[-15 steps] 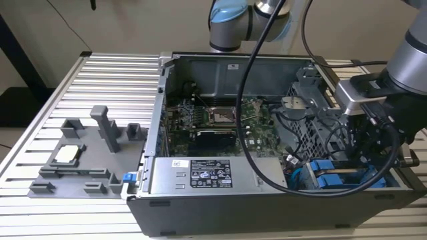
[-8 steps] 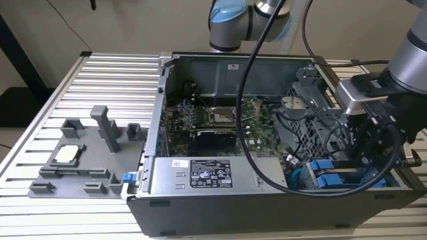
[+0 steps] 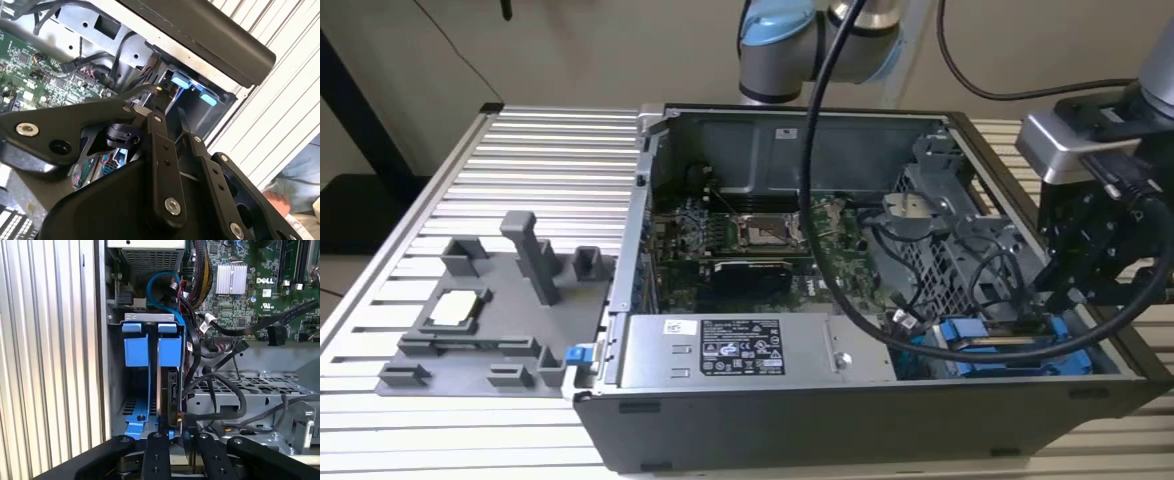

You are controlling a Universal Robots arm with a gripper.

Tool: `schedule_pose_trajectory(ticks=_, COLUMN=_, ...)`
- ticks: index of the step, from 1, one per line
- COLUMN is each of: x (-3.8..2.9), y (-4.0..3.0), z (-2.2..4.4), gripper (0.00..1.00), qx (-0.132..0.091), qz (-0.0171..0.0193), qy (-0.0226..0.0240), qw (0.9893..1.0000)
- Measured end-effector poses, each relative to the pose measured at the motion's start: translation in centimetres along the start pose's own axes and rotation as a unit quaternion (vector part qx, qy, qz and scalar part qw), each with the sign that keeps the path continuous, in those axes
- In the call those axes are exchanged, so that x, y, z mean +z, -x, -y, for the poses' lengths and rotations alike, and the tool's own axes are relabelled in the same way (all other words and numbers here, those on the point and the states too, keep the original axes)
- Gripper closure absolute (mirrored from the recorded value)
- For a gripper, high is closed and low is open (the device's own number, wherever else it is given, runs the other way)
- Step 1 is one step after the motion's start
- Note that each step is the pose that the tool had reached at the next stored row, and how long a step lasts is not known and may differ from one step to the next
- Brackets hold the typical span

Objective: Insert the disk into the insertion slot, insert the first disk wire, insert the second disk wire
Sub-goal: 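Insert the first disk wire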

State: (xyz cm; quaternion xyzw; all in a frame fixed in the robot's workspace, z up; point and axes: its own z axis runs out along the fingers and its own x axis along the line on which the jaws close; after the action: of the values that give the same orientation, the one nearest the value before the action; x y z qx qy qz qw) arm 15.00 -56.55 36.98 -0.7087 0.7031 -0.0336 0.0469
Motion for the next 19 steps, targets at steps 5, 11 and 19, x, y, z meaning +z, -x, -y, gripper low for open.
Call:
schedule_pose_trajectory(ticks=5, x=-0.18, y=0.0, z=0.02, gripper=0.73, qx=0.0, qz=0.0001, qy=0.0, qw=1.0)
schedule_pose_trajectory(ticks=11, x=-0.25, y=0.01, z=0.03, gripper=0.73, qx=0.001, qz=0.0017, qy=0.0311, qw=0.9995)
schedule_pose_trajectory(ticks=19, x=-1.5, y=0.03, z=0.16, gripper=0.73, qx=0.002, qz=0.02, qy=0.0323, qw=0.9993)
